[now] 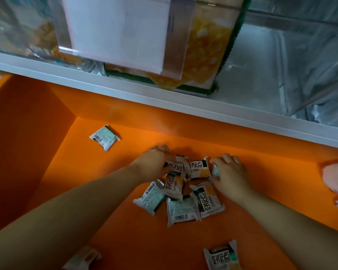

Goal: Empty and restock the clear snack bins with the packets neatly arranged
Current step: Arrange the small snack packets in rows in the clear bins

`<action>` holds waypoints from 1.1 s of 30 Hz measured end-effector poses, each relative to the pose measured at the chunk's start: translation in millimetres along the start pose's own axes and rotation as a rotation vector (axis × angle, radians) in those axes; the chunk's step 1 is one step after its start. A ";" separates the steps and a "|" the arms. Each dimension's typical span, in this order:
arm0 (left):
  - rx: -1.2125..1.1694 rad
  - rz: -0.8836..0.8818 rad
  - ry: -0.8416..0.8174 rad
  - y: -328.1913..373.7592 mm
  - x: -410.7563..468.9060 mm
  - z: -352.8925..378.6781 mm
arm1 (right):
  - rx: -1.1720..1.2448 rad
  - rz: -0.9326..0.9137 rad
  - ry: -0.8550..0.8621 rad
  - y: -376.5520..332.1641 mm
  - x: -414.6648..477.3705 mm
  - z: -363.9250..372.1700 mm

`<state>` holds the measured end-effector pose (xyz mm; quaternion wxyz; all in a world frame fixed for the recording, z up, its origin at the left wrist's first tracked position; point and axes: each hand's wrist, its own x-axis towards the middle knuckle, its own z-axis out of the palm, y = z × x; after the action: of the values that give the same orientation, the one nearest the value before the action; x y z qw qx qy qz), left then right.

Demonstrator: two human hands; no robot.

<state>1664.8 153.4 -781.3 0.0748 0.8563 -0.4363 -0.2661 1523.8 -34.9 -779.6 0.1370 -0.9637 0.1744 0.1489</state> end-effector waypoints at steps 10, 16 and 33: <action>-0.082 -0.183 -0.100 5.6 3.4 13.8 | -0.148 -0.020 -0.071 8.6 -7.2 17.5; -0.105 -0.143 -0.178 12.4 2.1 1.9 | 0.081 -0.077 0.014 28.1 -22.9 -3.8; -0.831 -0.475 -0.123 51.6 -30.7 -0.7 | 0.392 -0.098 -0.491 24.4 -51.3 -7.3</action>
<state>1614.0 146.2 -750.2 0.3219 0.8124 -0.0890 -0.4779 1470.5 -44.0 -760.9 0.3653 -0.8614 0.1150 0.3337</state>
